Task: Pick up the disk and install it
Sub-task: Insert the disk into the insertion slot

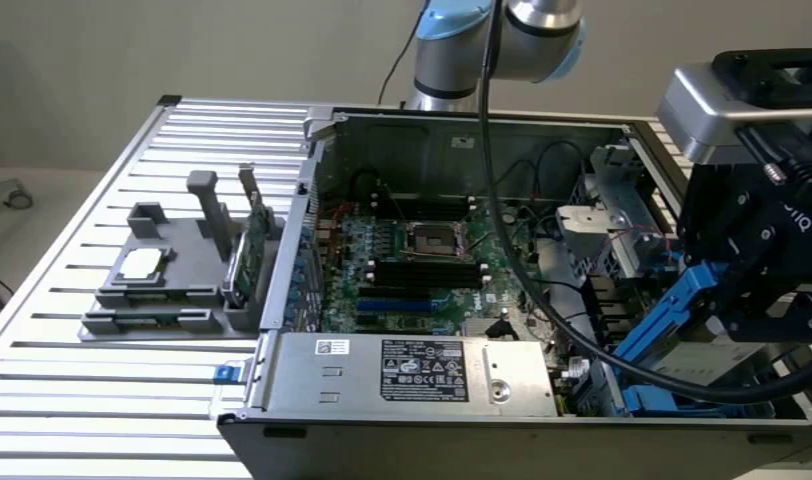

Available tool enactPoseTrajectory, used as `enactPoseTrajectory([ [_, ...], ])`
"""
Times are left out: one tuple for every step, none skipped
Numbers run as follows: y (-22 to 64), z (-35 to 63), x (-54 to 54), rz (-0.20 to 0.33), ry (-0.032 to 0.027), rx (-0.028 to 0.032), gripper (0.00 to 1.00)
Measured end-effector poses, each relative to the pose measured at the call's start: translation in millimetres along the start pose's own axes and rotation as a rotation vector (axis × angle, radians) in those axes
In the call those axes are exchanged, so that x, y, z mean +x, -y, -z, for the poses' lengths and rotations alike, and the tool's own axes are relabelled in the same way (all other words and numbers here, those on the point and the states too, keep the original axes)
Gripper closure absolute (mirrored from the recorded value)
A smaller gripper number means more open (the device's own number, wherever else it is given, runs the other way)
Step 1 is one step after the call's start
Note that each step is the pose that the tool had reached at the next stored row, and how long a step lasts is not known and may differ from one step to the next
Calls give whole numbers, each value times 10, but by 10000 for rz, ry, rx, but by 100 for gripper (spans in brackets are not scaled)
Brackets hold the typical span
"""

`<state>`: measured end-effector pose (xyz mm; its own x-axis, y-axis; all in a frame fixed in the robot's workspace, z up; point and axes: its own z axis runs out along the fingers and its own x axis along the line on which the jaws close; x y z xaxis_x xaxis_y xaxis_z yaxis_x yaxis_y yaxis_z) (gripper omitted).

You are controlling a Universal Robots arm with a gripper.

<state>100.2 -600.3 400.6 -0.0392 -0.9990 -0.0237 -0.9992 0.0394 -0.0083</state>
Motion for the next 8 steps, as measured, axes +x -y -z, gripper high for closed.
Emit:
enactPoseTrajectory([
  [-3,-12,0,0,0,1,67],
  [-5,-25,1,0,1,2,67],
  [-9,-39,1,0,1,3,67],
  [-11,-53,2,0,1,4,67],
  [-14,-68,2,1,1,5,67],
  [-17,-84,2,1,1,6,67],
  [-19,-98,3,1,1,7,67],
  [-21,-111,3,0,0,7,67],
])
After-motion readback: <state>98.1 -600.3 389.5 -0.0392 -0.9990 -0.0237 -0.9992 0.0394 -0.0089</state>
